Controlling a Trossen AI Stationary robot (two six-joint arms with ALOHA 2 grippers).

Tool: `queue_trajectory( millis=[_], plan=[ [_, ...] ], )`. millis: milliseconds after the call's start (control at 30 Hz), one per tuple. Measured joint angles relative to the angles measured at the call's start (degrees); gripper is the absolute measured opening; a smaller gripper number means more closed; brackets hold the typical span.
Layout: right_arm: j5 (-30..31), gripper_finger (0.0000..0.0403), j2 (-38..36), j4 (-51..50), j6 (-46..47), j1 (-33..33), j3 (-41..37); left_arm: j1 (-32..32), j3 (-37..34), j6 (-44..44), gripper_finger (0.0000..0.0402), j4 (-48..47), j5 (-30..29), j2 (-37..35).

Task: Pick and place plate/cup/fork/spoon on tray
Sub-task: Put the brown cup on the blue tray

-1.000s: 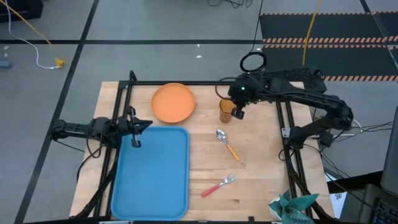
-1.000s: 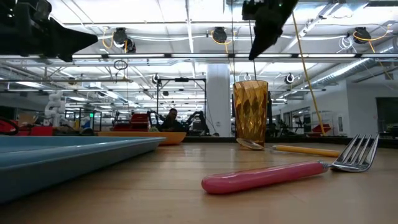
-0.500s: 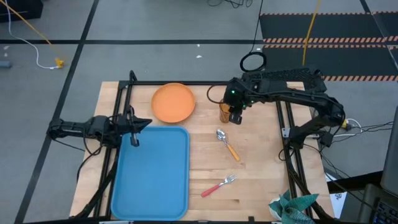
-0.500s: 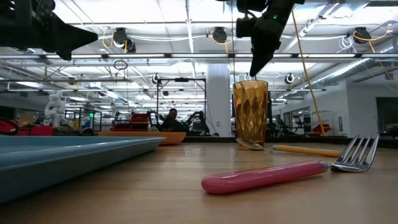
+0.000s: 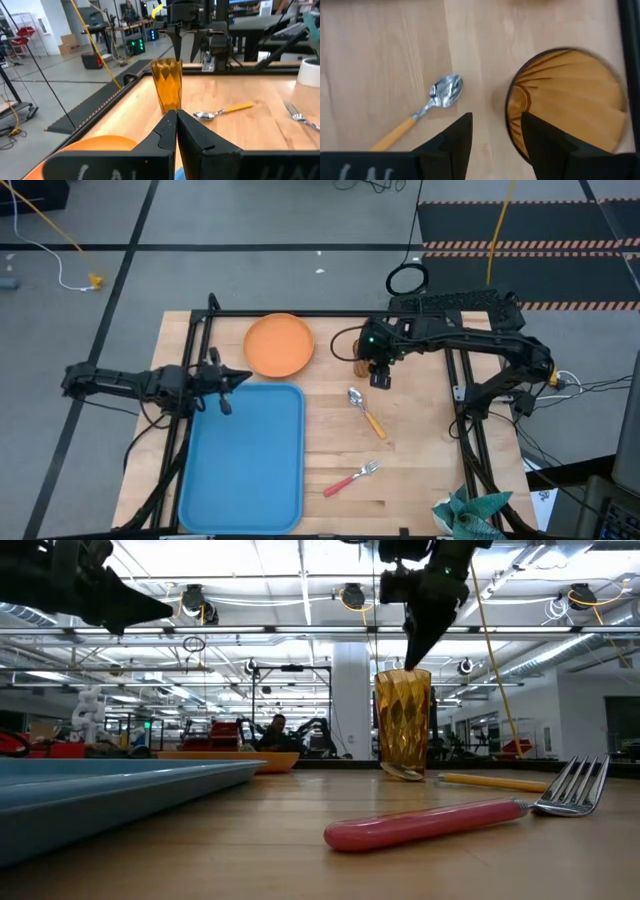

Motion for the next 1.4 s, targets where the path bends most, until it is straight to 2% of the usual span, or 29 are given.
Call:
queue_trajectory(
  millis=[133,400,567,833,1067,1133,1333,1400],
  plan=[
    [4.2,0.0162,0.0,2.6,-0.8,0.0,-2.9,0.0,1.3,-0.4,0.0017,0.1,0.0,3.0],
    [4.2,0.0157,0.0,5.0,-1.8,0.0,-5.9,0.0,3.2,-0.8,0.0017,0.6,0.0,7.3],
    [4.1,0.0117,-0.3,5.5,-0.3,0.2,-5.9,0.0,3.3,0.8,0.0017,3.3,0.0,8.4],
    [4.1,0.0012,-0.3,7.5,0.5,2.7,-5.9,0.0,3.3,2.0,0.0017,5.5,-0.3,9.2],
    [7.0,0.0015,-1.0,10.5,1.4,5.3,-5.9,0.0,3.3,2.4,0.0017,6.2,-2.5,9.2],
    [7.0,0.0010,-1.4,11.6,1.4,6.0,-5.9,0.0,3.3,2.7,0.0017,6.2,-3.9,9.2],
    [7.2,0.0006,-4.0,15.7,4.0,8.3,-5.9,0.0,3.3,7.8,0.0017,8.4,-17.7,9.2],
    [7.2,0.0006,-5.2,17.1,4.6,9.1,-5.9,0.0,3.3,9.0,0.0017,9.1,-19.9,9.2]
  ],
)
